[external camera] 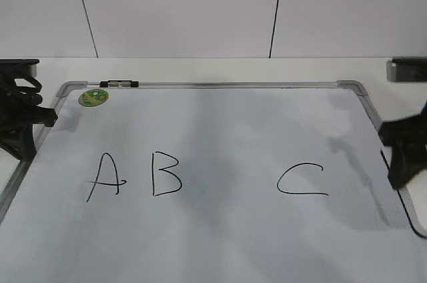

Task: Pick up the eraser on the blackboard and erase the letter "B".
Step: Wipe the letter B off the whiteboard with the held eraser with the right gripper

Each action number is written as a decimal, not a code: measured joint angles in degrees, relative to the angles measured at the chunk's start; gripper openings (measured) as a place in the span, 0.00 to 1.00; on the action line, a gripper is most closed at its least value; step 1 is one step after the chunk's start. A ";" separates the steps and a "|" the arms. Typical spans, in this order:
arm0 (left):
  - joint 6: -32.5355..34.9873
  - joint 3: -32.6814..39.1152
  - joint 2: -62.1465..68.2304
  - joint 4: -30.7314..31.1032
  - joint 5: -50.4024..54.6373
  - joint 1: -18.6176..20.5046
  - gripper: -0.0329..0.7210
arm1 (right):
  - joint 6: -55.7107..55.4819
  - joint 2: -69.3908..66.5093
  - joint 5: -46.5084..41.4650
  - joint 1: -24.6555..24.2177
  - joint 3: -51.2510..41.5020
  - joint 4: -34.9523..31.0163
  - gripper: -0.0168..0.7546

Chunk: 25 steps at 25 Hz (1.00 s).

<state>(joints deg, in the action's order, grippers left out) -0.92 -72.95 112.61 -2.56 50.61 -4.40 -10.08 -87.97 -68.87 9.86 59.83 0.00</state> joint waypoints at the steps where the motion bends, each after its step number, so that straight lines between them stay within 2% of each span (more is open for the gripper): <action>1: 0.00 0.00 0.00 0.00 0.12 0.00 0.09 | 0.00 0.00 0.00 0.59 2.39 0.00 0.71; 7: 0.00 0.00 0.00 0.00 0.24 0.00 0.09 | -1.90 -4.35 -0.94 8.43 13.60 0.00 0.71; 15: 0.00 -0.25 0.08 0.00 0.99 0.00 0.09 | -3.09 -18.77 -1.04 20.32 27.22 -1.29 0.71; 25: 0.00 -0.25 0.08 -0.10 1.03 0.00 0.09 | -1.96 -36.18 -1.04 25.17 46.18 -1.77 0.71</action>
<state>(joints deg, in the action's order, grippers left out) -0.92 -73.20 112.70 -2.66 51.63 -4.40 -12.04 -124.14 -69.91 35.03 106.02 -1.77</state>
